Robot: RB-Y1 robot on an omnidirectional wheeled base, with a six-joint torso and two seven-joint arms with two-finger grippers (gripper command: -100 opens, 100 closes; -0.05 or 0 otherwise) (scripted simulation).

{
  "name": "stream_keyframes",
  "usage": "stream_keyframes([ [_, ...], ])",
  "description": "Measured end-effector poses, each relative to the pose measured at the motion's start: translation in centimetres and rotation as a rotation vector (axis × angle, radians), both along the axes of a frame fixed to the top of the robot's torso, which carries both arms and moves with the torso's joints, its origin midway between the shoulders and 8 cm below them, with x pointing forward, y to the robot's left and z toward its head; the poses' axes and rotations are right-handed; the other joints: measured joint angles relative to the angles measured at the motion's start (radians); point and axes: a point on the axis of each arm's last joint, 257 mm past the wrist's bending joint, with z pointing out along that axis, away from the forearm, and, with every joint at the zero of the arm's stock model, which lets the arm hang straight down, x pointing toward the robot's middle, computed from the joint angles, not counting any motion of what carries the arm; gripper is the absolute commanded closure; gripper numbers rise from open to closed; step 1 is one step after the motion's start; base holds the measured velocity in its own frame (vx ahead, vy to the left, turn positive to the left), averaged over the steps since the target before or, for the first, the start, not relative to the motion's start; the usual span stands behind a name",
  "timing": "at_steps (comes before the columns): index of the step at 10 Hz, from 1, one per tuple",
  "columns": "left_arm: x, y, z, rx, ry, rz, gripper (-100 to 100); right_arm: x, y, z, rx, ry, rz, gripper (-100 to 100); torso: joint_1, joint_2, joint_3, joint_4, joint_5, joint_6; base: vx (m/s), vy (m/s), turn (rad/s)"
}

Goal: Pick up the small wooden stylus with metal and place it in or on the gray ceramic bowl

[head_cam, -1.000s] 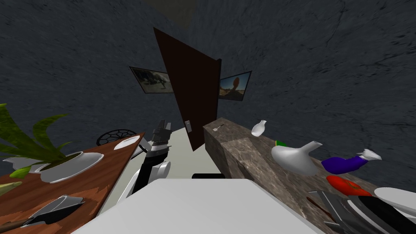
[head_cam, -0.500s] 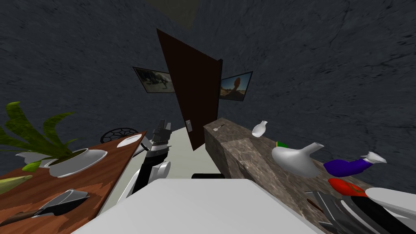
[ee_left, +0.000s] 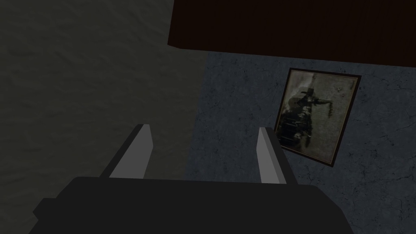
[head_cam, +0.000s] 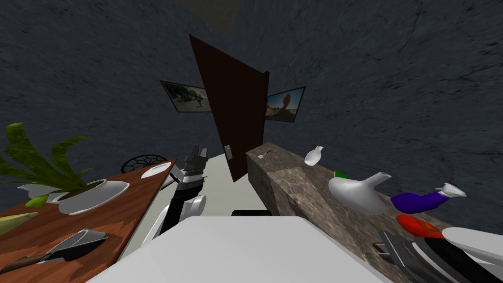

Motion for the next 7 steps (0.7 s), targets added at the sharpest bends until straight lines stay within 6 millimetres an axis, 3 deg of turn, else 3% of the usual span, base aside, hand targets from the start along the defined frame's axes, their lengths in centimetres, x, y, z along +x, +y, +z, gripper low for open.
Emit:
stream_keyframes([
  [1, 0.0, 0.0, 0.0, 0.000, 0.000, 0.000, 0, 0.0, 0.0, 0.0, 0.000, 0.000, 0.000, 0, 0.000, 0.000, 0.000, 0.000, 0.000, 0.000, 0.000, 0.000, 0.000],
  [2, 0.0, 0.0, 0.0, 0.000, 0.000, 0.000, 0, 0.0, 0.0, 0.0, 0.000, 0.000, 0.000, 100, 0.000, 0.000, 0.000, 0.000, 0.000, 0.000, 0.008, 0.005, -0.052],
  [7, 0.0, 0.0, 0.0, 0.000, 0.000, 0.000, 0, -0.1, -2.1, 0.5, 0.002, -0.003, 0.017, 100, 0.001, 0.000, 0.000, 0.000, 0.000, 0.000, 0.010, 0.012, -0.035],
])
